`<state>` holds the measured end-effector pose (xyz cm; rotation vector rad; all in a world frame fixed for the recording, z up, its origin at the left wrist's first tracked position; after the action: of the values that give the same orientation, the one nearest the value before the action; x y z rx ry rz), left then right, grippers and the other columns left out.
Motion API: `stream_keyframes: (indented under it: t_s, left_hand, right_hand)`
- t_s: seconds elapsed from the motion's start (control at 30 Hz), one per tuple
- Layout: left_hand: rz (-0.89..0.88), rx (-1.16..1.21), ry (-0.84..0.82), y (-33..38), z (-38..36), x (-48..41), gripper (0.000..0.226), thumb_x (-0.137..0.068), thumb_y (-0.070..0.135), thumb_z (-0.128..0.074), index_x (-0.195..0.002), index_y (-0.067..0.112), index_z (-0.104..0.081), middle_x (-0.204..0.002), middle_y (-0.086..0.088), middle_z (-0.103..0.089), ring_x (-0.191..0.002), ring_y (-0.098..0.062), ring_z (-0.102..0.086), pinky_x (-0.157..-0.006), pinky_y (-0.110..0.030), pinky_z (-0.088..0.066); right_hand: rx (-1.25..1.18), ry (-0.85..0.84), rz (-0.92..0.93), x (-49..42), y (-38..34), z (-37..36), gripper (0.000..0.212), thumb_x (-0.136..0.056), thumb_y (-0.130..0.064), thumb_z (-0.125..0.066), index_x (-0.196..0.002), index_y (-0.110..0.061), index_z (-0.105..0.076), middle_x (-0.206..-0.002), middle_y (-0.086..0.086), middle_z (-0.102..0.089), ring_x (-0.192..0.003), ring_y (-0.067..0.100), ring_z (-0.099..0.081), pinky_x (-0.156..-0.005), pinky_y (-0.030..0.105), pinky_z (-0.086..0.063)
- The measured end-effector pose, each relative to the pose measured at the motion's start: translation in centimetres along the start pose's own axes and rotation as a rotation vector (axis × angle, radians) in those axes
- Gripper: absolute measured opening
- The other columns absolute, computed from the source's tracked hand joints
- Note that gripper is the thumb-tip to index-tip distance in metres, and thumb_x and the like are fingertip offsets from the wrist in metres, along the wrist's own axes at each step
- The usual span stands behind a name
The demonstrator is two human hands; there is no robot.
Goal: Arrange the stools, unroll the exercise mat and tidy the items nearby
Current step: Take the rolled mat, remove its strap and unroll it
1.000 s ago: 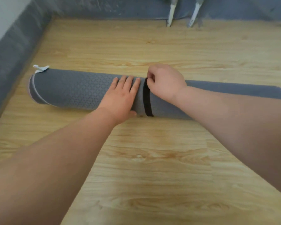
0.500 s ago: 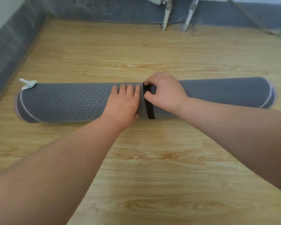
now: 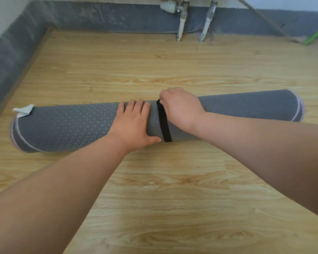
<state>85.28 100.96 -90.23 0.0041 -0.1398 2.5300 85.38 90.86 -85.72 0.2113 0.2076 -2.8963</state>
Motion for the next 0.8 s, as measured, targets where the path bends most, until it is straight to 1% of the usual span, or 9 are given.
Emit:
stream_keyframes:
  t_s: [0.13,0.23,0.33,0.43,0.53,0.57,0.67,0.7,0.8]
  left_hand:
    - [-0.122,-0.112,0.024,0.5,0.7,1.1,0.102,-0.067,0.081,-0.044,-0.140,0.011,-0.030,-0.143,-0.014,-0.040,-0.130,-0.035,-0.037,-0.111,-0.048,-0.028]
    - [-0.173,-0.122,0.081,1.0,0.8,2.4,0.093,-0.074,0.079,-0.038,-0.134,0.008,-0.041,-0.134,-0.016,-0.048,-0.121,-0.036,-0.044,-0.105,-0.048,-0.034]
    - [-0.199,-0.093,0.131,1.2,1.8,2.2,0.080,-0.080,0.074,-0.035,-0.121,0.008,-0.051,-0.114,-0.014,-0.057,-0.102,-0.034,-0.052,-0.091,-0.046,-0.042]
    - [-0.307,-0.077,0.202,2.6,2.9,2.9,0.067,-0.078,0.070,-0.047,-0.100,0.007,-0.057,-0.091,-0.013,-0.056,-0.082,-0.031,-0.052,-0.074,-0.042,-0.044]
    - [-0.388,-0.064,0.244,3.5,2.8,4.7,0.063,-0.078,0.066,-0.053,-0.095,0.005,-0.059,-0.087,-0.012,-0.054,-0.078,-0.030,-0.051,-0.069,-0.040,-0.044]
    - [-0.380,-0.055,0.255,3.3,2.8,4.9,0.062,-0.080,0.064,-0.053,-0.095,0.005,-0.060,-0.087,-0.012,-0.054,-0.078,-0.030,-0.051,-0.070,-0.040,-0.045]
    - [-0.322,-0.019,0.257,2.7,3.6,4.4,0.056,-0.084,0.060,-0.051,-0.091,0.005,-0.059,-0.087,-0.013,-0.057,-0.079,-0.031,-0.054,-0.072,-0.041,-0.048]
    - [-0.298,-0.007,0.249,2.8,3.9,3.9,0.053,-0.086,0.058,-0.050,-0.090,0.006,-0.059,-0.086,-0.012,-0.057,-0.078,-0.031,-0.054,-0.070,-0.040,-0.048]
    - [-0.204,0.058,0.261,2.6,4.8,2.8,0.041,-0.090,0.049,-0.049,-0.086,0.008,-0.058,-0.083,-0.011,-0.059,-0.077,-0.030,-0.056,-0.064,-0.036,-0.042]
  right_hand:
    - [-0.226,-0.051,-0.336,-1.7,2.9,-0.1,0.014,-0.097,-0.016,-0.042,-0.095,-0.014,-0.055,-0.092,0.006,-0.057,-0.089,0.030,-0.056,-0.065,0.031,-0.032]
    - [-0.315,-0.077,-0.476,-2.7,3.7,-0.8,0.019,-0.095,-0.013,-0.043,-0.103,-0.010,-0.060,-0.101,0.011,-0.064,-0.095,0.032,-0.059,-0.069,0.030,-0.037]
    - [-0.390,-0.101,-0.548,-3.1,4.4,-2.0,0.022,-0.095,-0.012,-0.044,-0.109,-0.006,-0.061,-0.108,0.015,-0.066,-0.100,0.032,-0.060,-0.072,0.031,-0.041]
    - [-0.686,-0.170,-0.821,-3.3,7.5,-3.2,0.031,-0.099,-0.011,-0.037,-0.118,-0.001,-0.058,-0.119,0.017,-0.065,-0.105,0.031,-0.065,-0.066,0.032,-0.051]
    - [-1.030,-0.211,-1.044,-1.8,8.1,-3.8,0.036,-0.102,-0.009,-0.026,-0.117,0.005,-0.055,-0.104,0.012,-0.072,-0.076,0.012,-0.071,-0.057,0.022,-0.048]
    - [-1.092,-0.217,-1.048,-1.5,7.5,-4.0,0.035,-0.102,-0.009,-0.029,-0.119,0.005,-0.055,-0.096,0.014,-0.073,-0.069,0.011,-0.070,-0.058,0.023,-0.049]
    - [-1.212,-0.214,-1.049,-1.2,6.0,-5.0,0.036,-0.103,-0.013,-0.031,-0.131,0.005,-0.046,-0.113,0.019,-0.065,-0.093,0.027,-0.070,-0.068,0.029,-0.056]
    - [-1.227,-0.232,-1.054,-1.2,5.7,-5.2,0.037,-0.104,-0.014,-0.030,-0.129,0.006,-0.046,-0.107,0.018,-0.065,-0.088,0.029,-0.069,-0.066,0.028,-0.054]
    - [-0.952,-0.351,-0.958,-1.5,6.1,-4.5,0.032,-0.102,-0.014,-0.031,-0.090,-0.001,-0.057,-0.084,0.014,-0.060,-0.055,0.019,-0.051,-0.045,0.024,-0.042]
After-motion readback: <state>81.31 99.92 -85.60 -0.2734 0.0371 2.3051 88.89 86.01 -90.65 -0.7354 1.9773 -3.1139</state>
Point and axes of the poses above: each hand's wrist, its own x-axis away from the middle knuckle, its own z-axis out of the back of the hand, y = z × x, the point moved 9 cm from there along -x, towards the middle knuckle
